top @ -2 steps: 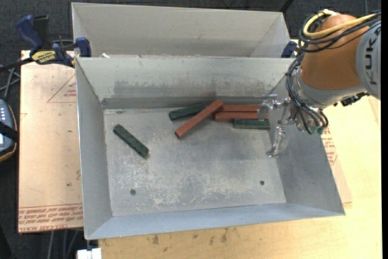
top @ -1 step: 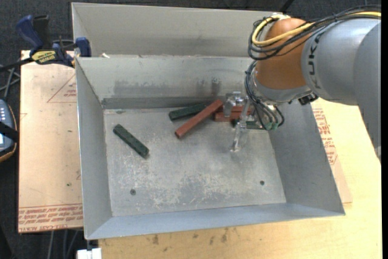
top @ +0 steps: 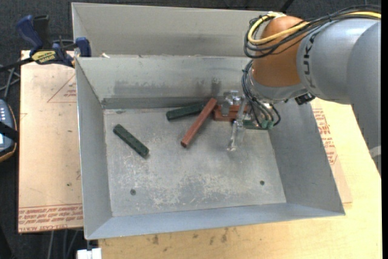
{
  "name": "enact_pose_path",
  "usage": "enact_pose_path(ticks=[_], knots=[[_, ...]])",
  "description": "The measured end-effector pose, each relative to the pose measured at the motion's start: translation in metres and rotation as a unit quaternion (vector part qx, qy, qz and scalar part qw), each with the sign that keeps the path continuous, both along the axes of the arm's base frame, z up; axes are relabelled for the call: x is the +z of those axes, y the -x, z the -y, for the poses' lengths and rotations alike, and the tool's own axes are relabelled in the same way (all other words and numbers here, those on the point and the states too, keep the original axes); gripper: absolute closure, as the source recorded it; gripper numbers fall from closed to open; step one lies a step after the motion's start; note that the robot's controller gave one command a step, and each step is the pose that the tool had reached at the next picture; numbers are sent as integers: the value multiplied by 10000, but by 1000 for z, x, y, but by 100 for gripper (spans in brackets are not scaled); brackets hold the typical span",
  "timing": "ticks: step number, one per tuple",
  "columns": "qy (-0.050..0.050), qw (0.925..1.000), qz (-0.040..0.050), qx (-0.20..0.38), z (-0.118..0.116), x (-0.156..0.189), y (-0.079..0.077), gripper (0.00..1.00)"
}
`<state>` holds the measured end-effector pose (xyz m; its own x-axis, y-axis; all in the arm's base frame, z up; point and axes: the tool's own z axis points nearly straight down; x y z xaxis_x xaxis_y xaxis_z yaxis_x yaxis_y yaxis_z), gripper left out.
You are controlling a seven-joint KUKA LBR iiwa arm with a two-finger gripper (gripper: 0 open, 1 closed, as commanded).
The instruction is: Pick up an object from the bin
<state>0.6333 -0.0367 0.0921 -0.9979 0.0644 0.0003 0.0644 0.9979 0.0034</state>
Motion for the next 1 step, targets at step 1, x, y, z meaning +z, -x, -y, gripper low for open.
enact_pose_path(ticks=[1], knots=[[18,9944,26,1056,-47,7,-15,0]])
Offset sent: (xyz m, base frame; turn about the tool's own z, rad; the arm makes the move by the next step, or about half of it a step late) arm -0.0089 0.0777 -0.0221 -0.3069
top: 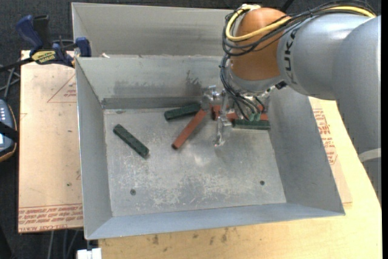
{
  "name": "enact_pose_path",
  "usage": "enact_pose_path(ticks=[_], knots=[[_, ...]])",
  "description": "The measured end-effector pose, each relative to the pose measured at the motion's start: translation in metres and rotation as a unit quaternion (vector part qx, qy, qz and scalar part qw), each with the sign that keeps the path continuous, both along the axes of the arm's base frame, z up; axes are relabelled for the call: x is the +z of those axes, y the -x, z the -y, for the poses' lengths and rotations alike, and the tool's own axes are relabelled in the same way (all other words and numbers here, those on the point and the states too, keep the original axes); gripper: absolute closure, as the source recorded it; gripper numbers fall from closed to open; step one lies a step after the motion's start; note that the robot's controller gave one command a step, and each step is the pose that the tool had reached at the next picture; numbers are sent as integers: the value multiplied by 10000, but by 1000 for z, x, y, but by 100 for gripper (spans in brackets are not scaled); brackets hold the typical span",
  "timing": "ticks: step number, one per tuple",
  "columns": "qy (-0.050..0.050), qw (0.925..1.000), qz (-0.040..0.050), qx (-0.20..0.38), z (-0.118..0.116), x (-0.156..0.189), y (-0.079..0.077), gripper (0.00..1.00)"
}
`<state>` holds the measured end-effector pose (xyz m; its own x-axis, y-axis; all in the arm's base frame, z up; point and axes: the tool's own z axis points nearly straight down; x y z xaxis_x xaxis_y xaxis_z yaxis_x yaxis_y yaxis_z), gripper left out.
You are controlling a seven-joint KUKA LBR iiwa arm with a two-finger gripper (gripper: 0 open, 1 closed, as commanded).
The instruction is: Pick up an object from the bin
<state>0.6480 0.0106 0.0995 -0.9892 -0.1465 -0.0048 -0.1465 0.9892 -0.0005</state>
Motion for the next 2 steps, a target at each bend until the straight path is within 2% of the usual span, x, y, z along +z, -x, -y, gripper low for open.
enact_pose_path(ticks=[1,2], knots=[[-6,9989,-16,476,-32,-30,24,0],[5,9534,7,3016,-44,-27,-7,100]])
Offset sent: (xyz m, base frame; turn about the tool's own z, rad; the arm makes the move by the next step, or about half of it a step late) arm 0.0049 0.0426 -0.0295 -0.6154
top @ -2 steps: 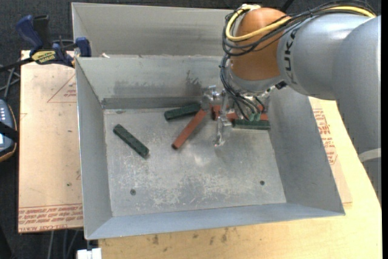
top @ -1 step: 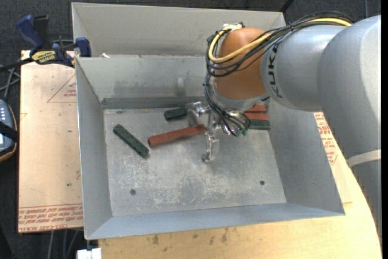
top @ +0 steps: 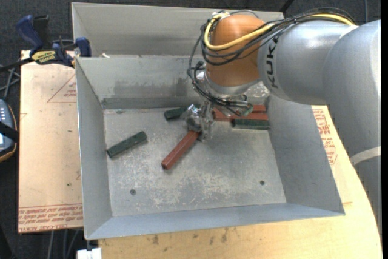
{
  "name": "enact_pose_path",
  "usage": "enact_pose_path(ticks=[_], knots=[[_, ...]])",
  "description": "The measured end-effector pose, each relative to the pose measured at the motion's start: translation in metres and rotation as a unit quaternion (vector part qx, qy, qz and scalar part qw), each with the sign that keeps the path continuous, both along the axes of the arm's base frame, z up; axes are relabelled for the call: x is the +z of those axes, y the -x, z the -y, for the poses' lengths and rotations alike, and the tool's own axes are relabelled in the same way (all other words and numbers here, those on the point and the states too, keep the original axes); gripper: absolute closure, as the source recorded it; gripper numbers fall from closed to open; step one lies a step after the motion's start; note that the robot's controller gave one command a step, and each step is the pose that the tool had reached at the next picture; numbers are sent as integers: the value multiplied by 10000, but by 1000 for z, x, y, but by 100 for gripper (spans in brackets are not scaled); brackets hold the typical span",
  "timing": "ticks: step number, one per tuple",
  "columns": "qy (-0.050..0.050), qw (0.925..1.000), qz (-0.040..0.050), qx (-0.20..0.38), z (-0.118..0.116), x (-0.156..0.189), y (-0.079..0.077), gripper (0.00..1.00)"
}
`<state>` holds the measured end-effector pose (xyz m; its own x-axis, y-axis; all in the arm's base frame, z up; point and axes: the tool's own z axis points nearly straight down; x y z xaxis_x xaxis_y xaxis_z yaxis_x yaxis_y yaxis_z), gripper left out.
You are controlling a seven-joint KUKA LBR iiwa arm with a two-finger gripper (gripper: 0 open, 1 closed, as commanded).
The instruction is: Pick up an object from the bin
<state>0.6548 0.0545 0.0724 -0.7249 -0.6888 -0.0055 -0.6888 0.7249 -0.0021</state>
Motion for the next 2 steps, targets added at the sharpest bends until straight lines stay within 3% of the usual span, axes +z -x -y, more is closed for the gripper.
enact_pose_path(ticks=[2], knots=[[-2,10000,-6,-6,0,2,0,100]])
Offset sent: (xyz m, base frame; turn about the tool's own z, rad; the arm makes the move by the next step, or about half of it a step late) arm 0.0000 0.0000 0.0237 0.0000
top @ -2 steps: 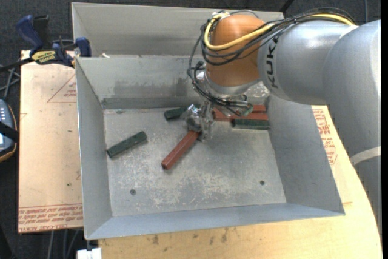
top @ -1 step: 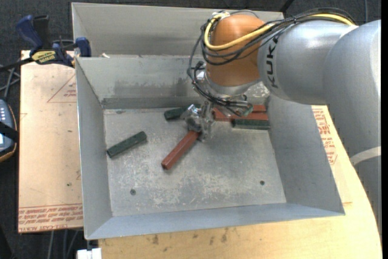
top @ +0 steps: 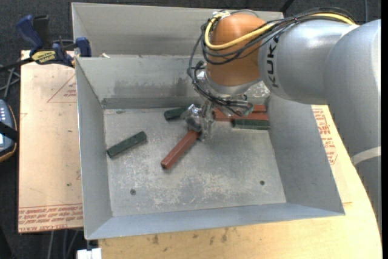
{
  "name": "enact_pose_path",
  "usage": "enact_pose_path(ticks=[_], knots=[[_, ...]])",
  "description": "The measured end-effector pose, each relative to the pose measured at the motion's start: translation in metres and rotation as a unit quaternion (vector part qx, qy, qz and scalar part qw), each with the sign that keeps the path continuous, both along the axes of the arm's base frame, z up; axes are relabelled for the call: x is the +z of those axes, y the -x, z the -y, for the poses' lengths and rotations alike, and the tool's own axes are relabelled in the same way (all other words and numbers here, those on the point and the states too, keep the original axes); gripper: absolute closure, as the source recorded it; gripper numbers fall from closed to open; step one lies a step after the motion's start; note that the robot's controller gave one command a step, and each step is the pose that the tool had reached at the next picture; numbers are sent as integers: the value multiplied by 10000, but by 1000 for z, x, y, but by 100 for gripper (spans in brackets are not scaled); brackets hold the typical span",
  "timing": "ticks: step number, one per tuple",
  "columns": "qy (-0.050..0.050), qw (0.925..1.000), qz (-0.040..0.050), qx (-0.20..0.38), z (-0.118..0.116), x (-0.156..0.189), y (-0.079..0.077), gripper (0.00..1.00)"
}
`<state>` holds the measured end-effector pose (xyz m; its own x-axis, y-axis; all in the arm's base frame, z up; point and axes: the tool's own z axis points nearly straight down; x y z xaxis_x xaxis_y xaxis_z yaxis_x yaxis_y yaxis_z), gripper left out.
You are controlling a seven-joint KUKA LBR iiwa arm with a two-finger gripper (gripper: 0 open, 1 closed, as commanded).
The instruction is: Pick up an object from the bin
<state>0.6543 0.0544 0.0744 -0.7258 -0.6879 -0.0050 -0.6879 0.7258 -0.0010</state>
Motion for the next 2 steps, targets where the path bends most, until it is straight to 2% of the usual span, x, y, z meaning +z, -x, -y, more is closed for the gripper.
enact_pose_path(ticks=[2], knots=[[6,10000,-54,1,0,32,3,100]])
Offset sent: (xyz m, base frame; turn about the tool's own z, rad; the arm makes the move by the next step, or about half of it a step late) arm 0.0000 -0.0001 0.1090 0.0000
